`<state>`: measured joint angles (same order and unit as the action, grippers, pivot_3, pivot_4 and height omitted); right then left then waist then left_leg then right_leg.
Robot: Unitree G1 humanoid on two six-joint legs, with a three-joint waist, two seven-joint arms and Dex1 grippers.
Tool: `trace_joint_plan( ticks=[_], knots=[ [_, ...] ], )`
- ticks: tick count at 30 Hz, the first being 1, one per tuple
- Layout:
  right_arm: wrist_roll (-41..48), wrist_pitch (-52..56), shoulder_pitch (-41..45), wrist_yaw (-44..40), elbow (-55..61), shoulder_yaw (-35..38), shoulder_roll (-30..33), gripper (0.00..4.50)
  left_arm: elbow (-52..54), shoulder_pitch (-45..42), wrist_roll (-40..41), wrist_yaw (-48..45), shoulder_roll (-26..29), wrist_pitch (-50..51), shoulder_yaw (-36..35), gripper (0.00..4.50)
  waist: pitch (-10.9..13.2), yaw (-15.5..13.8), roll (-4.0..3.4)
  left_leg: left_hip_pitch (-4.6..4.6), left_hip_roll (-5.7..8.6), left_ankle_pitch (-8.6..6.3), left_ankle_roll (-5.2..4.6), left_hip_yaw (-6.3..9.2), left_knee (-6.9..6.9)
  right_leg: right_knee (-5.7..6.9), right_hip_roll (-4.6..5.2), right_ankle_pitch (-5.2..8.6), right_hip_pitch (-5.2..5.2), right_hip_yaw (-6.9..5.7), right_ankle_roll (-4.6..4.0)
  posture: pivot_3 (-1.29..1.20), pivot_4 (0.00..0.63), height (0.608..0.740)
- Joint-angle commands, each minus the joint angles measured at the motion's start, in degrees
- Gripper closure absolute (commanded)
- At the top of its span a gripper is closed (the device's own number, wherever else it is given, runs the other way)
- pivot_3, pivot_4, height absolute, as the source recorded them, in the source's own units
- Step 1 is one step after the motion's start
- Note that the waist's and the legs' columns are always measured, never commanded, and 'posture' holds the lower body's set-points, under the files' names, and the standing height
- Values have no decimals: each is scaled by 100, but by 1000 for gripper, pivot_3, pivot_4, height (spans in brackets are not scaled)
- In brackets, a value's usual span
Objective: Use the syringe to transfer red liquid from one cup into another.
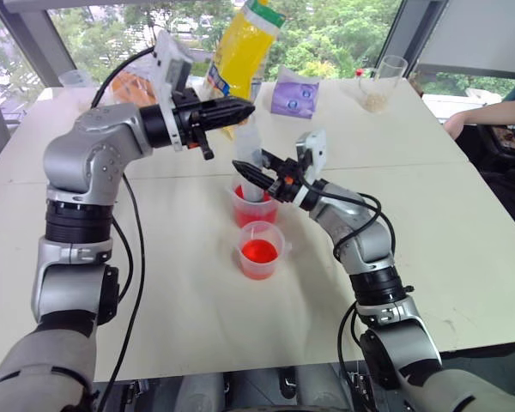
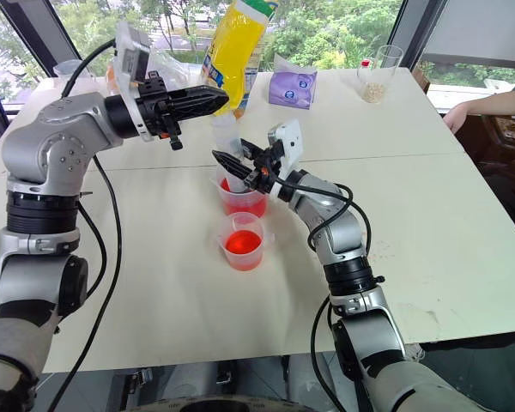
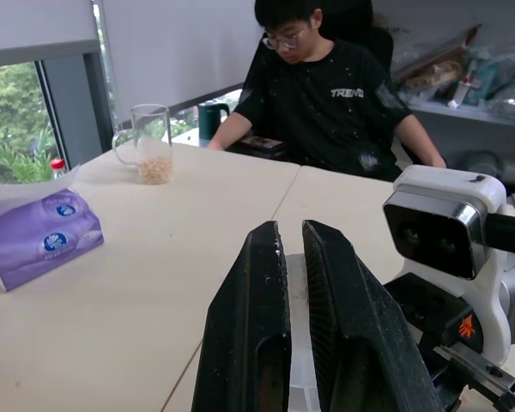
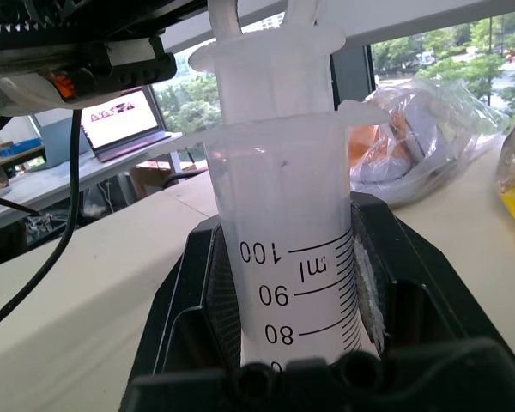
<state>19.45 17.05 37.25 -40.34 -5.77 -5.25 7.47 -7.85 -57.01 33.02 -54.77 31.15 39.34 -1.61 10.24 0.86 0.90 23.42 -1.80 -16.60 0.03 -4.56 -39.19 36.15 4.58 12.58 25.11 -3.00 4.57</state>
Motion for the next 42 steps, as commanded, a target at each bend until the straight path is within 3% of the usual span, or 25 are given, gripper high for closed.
trace_joint_plan(
  ticks=[1,18,21,25,27,28,38,42],
  knots=[
    [-57,112,-152,-161,-74,-216,36,3129,190,-520,74,98,115,-374,-474,4490,0,0,0,0,0,0,0,0,0,0,0,0,0,0,0,0,150,740],
    [50,129,167,-102,184,-1,152,3129,350,-353,104,36,131,-299,-387,4490,0,0,0,0,0,0,0,0,0,0,0,0,0,0,0,0,150,740],
    [104,172,324,-66,298,86,167,3129,440,-241,162,20,144,-184,-374,3383,0,1,0,0,-1,0,0,1,0,0,0,0,0,0,0,0,150,740],
    [165,244,477,-41,409,160,195,3129,613,-52,224,-6,175,-88,-397,1480,0,2,0,0,-1,0,0,0,0,0,0,0,0,0,0,0,150,740],
    [196,280,533,-39,456,188,217,3129,720,49,353,5,220,4,-491,312,0,2,0,0,-1,0,0,0,0,0,1,0,0,0,0,0,150,740],
    [208,293,553,-35,470,198,223,3129,761,87,429,9,240,44,-561,21,0,3,0,0,-1,0,0,0,0,1,1,0,0,0,0,0,150,740],
    [471,465,766,86,744,414,305,3129,1048,441,1258,120,708,640,-1376,21,0,13,0,0,-3,0,1,0,0,1,1,0,1,0,0,0,150,740],
    [1296,1207,1009,354,1440,893,342,3129,1074,542,1351,169,827,681,-1453,21,1,-13,0,1,-3,1,1,2,0,2,3,0,1,0,0,0,150,740]
  ],
)
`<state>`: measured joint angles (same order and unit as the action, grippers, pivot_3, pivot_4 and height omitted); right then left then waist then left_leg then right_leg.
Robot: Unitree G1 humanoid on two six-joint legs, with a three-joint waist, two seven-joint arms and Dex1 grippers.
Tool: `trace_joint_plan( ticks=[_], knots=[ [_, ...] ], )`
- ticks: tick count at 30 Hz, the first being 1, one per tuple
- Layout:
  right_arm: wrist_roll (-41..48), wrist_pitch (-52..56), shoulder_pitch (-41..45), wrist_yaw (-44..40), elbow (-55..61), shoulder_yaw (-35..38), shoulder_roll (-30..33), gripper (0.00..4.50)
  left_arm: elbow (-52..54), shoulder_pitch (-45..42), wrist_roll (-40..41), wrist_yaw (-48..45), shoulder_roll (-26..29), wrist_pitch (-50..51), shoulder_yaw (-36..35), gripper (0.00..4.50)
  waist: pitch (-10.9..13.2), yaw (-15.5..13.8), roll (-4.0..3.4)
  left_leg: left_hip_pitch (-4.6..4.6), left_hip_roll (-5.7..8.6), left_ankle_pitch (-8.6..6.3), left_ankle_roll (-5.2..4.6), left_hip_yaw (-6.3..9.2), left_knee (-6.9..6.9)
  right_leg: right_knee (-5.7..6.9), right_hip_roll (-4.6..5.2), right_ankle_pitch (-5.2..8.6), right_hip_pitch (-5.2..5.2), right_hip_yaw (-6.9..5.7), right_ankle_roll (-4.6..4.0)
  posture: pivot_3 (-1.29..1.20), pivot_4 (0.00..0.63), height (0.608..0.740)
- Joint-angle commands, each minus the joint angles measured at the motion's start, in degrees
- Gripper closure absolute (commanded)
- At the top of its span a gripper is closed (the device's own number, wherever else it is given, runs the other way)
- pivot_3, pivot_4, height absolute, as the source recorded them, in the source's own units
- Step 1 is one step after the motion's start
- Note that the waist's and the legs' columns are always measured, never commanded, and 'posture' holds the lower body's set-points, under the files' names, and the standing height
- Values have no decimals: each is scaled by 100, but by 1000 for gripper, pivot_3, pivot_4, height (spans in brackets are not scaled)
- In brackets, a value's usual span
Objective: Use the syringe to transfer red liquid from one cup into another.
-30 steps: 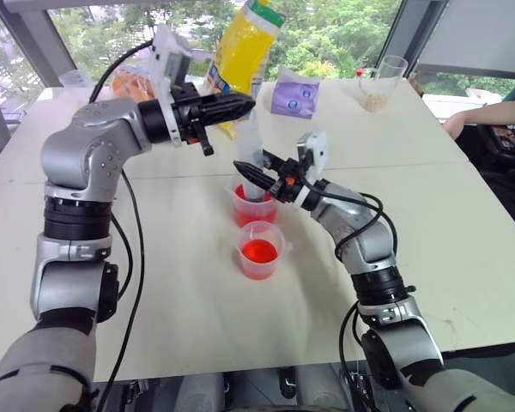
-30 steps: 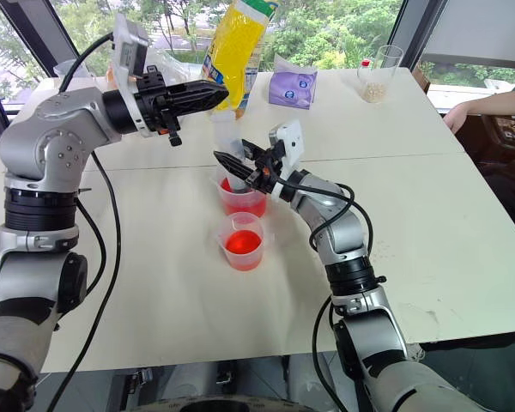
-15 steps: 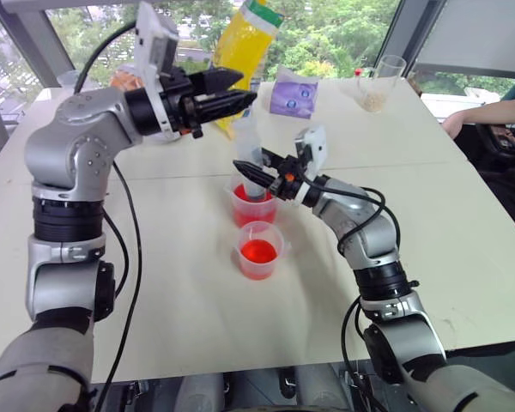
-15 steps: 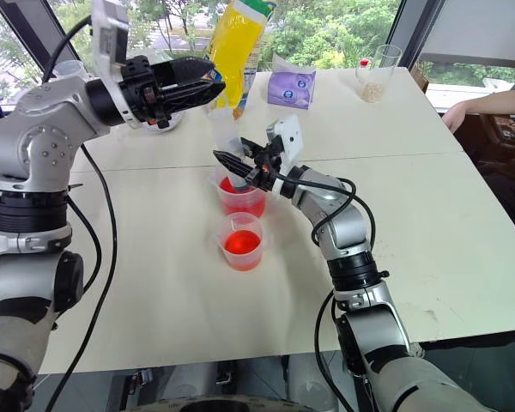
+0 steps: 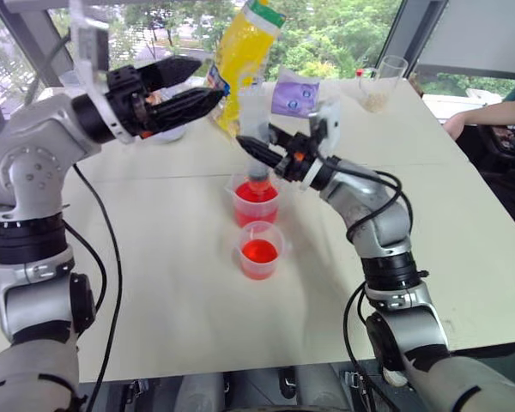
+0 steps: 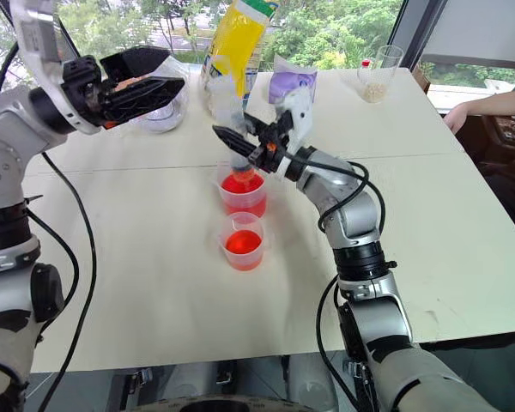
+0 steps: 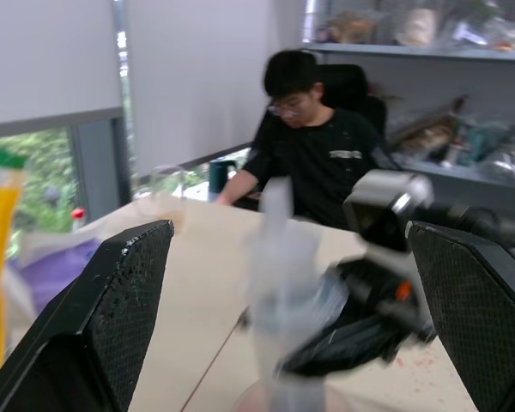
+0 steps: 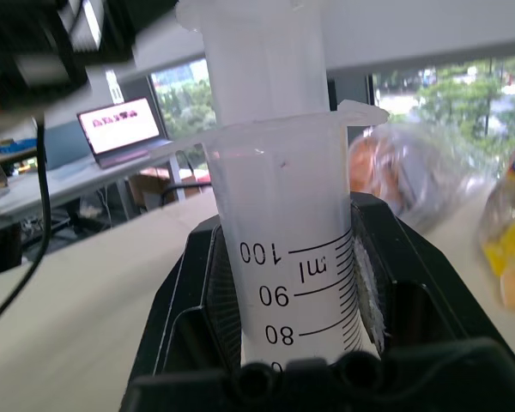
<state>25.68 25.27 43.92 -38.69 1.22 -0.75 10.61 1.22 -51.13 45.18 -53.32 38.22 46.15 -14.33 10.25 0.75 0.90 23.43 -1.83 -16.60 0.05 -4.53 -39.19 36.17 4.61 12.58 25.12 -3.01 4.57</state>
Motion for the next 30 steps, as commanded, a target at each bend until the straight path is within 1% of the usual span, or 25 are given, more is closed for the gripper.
trace_joint_plan(
  ticks=[1,7,9,11,14,17,20,25,30],
  knots=[
    [923,596,395,275,883,571,28,3129,175,-29,141,23,131,-11,-175,21,0,-2,0,0,-1,0,0,0,0,-1,0,0,0,0,0,0,150,740],
    [2708,2024,303,476,1719,1103,342,3129,132,-35,161,-43,151,-49,-91,21,0,3,0,-1,0,-1,-1,-1,0,-3,3,0,-3,-1,0,0,150,740],
    [3123,2304,100,513,1877,1192,458,3129,110,-80,158,-69,130,-63,-59,21,0,3,1,-2,0,-1,-1,-1,0,-2,3,0,-3,-1,0,0,150,740],
    [3300,2450,-203,448,2064,1130,597,3129,84,-143,186,-102,109,-43,-33,21,0,0,1,-2,1,-1,-2,-1,1,-3,1,0,-4,-1,0,0,150,740],
    [3215,2391,-613,323,2243,897,724,3129,83,-193,247,-180,120,23,-6,21,0,0,1,-2,2,-2,-3,-2,1,-4,1,0,-4,0,0,0,150,740],
    [2800,2090,-1077,95,2205,591,816,3129,152,-219,408,-251,100,118,-14,21,-1,7,1,-3,3,-2,-3,-1,1,-4,0,0,-4,0,0,0,150,740],
    [2422,1763,-1495,-104,2112,329,882,3129,391,-209,765,-229,12,406,-4,21,0,4,2,-3,2,-2,-4,-1,1,-4,0,0,-4,0,0,0,150,740],
    [2126,1506,-1701,-239,2094,146,967,3129,684,-86,1163,-166,-43,763,37,21,0,6,2,-3,3,-2,-4,-1,0,-3,0,0,-3,2,1,0,150,740],
    [2037,1422,-1729,-281,2093,106,1004,3129,757,-12,1136,154,-224,855,251,21,0,-4,3,-5,3,-2,-3,1,0,-3,0,0,-5,1,0,0,150,740]
  ],
)
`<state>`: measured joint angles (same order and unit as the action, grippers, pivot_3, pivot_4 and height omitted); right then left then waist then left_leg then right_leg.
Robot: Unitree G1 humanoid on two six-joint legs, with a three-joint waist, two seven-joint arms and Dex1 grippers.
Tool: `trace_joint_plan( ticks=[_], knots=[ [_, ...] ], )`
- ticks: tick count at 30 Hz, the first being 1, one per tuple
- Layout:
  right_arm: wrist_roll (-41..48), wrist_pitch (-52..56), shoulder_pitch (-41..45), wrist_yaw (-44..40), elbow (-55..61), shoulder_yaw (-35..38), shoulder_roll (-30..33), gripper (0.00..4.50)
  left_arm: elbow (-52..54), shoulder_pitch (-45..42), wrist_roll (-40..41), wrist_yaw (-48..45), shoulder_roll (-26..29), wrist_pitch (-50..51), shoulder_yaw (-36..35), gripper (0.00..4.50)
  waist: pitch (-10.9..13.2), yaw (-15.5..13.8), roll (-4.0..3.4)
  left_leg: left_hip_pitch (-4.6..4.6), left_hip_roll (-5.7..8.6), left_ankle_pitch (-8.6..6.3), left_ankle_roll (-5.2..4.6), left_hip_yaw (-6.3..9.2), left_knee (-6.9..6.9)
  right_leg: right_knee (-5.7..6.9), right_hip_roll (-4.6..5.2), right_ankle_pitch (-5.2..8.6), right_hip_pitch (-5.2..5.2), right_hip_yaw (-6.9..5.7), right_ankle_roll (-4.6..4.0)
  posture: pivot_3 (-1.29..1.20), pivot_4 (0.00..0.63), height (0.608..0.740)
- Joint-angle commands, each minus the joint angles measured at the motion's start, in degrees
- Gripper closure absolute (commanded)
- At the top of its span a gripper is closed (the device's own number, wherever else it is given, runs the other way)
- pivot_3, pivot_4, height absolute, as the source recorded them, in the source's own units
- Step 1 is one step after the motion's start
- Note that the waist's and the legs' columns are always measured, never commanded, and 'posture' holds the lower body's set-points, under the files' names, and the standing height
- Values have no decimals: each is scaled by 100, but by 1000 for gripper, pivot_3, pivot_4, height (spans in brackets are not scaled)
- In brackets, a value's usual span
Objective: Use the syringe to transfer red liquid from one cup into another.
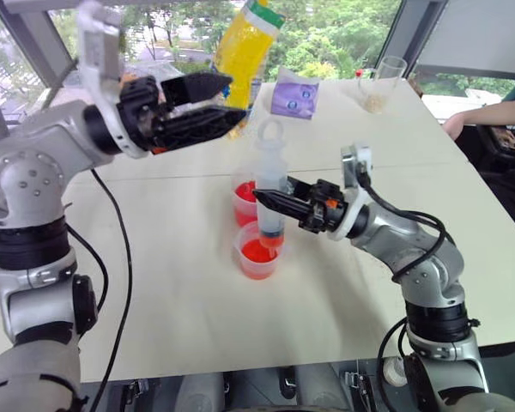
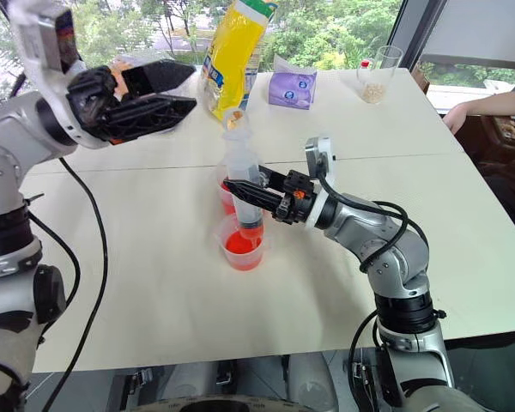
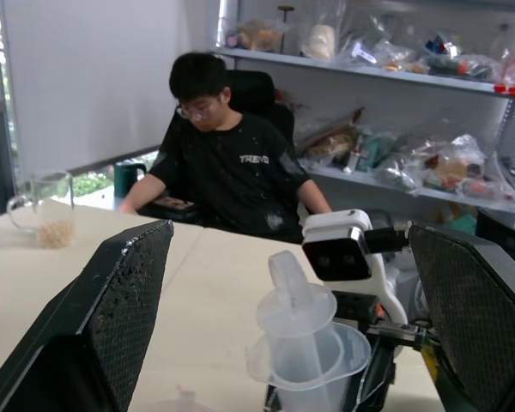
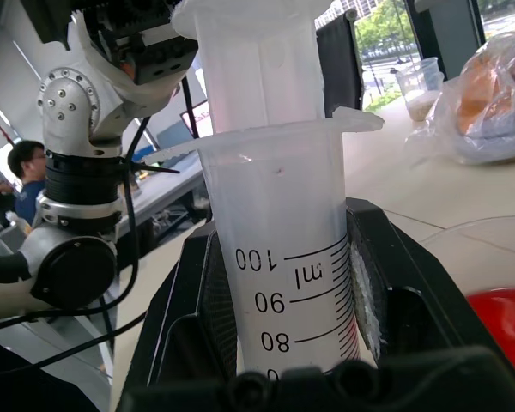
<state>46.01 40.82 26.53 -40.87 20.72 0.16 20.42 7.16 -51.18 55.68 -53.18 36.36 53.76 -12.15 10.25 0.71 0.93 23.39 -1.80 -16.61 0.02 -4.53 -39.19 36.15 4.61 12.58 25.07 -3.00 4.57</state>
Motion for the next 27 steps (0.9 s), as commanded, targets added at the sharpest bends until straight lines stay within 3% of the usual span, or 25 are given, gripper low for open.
trace_joint_plan(
  ticks=[1,9,12,19,27],
  knots=[
    [-4,-141,6,-67,149,11,29,3129,192,10,115,173,-70,135,70,21,0,1,0,0,0,0,0,0,0,0,0,0,-1,0,0,0,150,740],
    [15,-122,77,-40,207,-32,46,3129,328,137,-2,242,-161,178,403,21,0,0,0,0,0,0,0,0,0,-1,-1,0,0,0,0,0,150,740],
    [16,-121,97,-33,215,-42,52,3129,324,141,20,242,-155,192,450,838,0,1,0,0,0,0,0,0,0,-1,-1,0,0,0,0,0,150,740],
    [24,-98,119,0,230,-53,50,3129,472,214,151,156,-120,341,499,4456,0,-1,0,0,1,0,0,0,0,-1,-1,0,0,0,0,0,150,740],
    [111,-56,273,48,295,-57,36,3129,525,217,156,64,-57,397,574,4485,0,-1,0,0,0,0,0,0,0,-1,-1,0,0,0,0,0,150,740]
  ],
)
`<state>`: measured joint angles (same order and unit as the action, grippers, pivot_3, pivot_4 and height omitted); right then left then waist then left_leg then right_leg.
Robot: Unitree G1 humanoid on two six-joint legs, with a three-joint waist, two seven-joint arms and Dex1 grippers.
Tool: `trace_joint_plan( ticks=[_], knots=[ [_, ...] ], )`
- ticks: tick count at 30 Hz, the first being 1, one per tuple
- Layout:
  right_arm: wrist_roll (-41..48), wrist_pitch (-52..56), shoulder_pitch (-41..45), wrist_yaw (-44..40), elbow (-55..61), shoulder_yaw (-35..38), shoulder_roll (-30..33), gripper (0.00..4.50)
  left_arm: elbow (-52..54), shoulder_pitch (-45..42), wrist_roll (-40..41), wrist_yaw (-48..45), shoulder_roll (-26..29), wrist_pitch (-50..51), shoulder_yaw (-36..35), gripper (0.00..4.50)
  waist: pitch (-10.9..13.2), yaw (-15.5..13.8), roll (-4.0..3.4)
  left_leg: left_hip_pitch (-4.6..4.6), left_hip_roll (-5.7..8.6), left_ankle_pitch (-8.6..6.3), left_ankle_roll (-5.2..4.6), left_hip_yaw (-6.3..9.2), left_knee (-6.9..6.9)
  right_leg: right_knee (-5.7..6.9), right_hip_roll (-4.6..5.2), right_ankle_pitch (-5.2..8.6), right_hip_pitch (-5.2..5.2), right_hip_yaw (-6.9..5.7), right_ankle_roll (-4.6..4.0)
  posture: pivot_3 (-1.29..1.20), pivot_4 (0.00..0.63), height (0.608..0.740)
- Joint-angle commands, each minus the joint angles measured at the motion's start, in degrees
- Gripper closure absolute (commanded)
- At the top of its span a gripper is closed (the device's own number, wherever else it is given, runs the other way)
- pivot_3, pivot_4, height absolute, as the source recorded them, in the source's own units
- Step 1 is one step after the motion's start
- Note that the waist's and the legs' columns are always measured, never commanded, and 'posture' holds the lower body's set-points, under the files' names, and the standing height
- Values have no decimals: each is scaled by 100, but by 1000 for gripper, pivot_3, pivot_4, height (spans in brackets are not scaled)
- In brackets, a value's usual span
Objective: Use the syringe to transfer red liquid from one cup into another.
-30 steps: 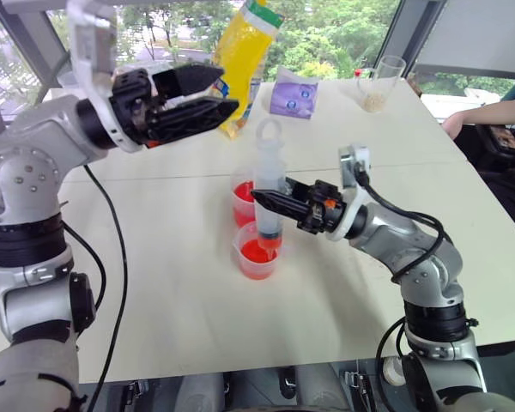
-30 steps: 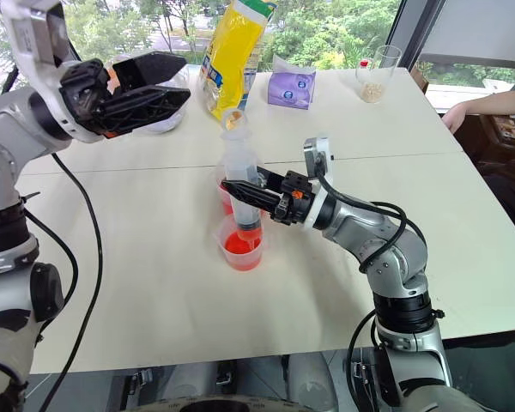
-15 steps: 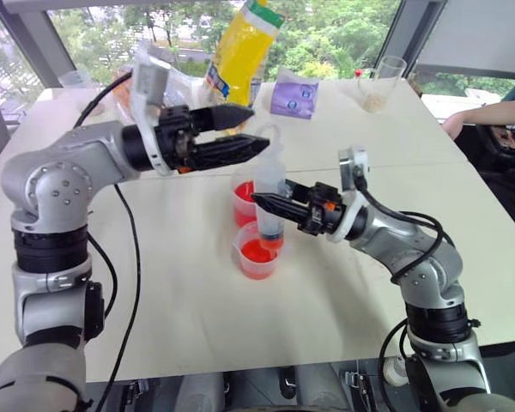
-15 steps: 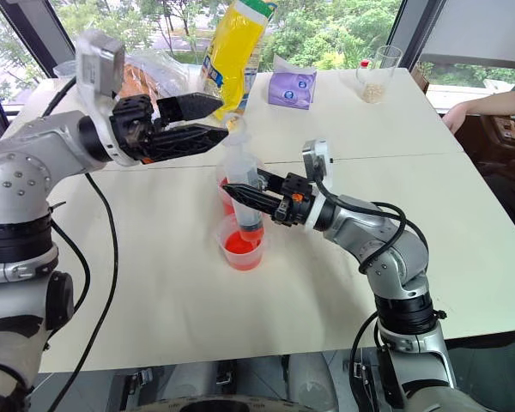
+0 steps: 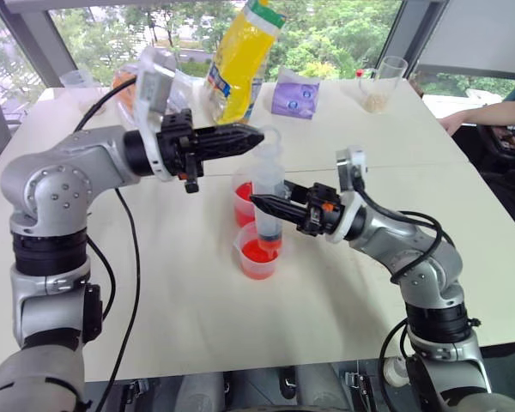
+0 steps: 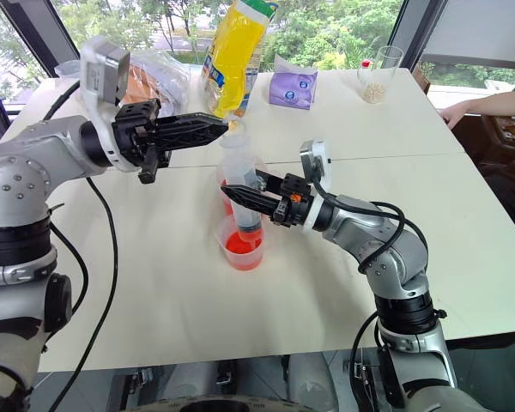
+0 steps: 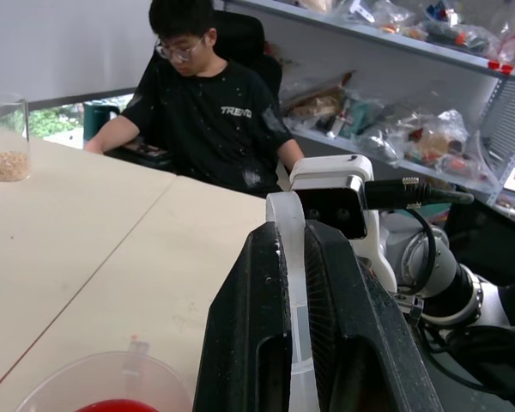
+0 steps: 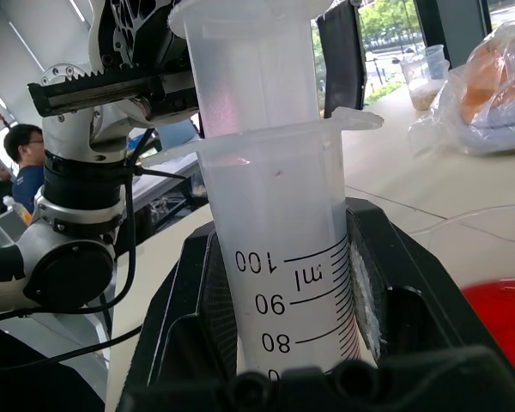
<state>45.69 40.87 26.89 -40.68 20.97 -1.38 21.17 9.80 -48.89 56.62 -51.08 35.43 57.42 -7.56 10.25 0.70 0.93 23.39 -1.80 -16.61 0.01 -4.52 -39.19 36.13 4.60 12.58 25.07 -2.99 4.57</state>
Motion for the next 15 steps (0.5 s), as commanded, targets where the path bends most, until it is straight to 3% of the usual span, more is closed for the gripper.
trace_joint_plan(
  ticks=[1,15],
  knots=[
    [152,-55,260,30,285,96,-36,3129,258,-6,49,-172,52,26,143,4485,0,0,0,0,0,0,0,0,0,0,0,0,0,0,0,0,150,740],
    [333,61,890,194,248,409,-61,3129,339,244,-442,-772,316,-262,678,4485,0,0,0,0,0,0,0,-1,0,-1,0,0,0,0,0,0,150,740]
  ],
)
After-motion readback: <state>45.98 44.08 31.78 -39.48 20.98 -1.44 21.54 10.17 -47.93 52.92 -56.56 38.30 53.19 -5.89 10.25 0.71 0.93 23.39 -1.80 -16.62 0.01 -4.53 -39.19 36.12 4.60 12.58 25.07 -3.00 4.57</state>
